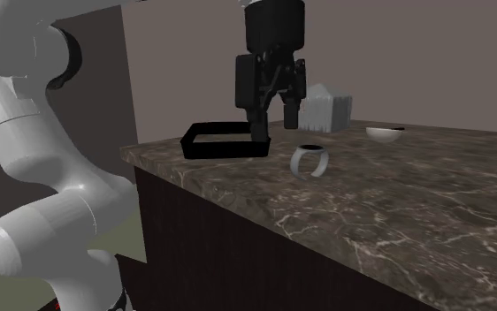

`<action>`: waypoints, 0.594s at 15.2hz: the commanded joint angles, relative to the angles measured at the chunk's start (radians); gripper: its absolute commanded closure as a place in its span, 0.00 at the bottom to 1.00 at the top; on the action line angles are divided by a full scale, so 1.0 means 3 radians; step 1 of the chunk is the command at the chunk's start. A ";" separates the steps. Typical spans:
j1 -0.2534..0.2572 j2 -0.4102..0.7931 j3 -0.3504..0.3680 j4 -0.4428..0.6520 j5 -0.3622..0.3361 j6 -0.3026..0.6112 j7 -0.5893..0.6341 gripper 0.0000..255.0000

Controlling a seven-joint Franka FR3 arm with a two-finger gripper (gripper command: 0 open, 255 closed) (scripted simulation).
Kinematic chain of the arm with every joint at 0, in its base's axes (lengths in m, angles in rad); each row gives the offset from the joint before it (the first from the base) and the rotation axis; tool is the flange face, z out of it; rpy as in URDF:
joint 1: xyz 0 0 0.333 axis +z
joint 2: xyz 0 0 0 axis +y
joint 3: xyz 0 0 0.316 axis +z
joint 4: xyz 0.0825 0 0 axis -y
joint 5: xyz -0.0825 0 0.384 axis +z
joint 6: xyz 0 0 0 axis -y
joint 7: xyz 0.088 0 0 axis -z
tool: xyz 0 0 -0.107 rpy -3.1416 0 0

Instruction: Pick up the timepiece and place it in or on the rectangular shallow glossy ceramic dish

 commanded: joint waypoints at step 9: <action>-0.0068 0.0565 0.0259 0.0405 -0.0072 0.0007 0.0527 0.00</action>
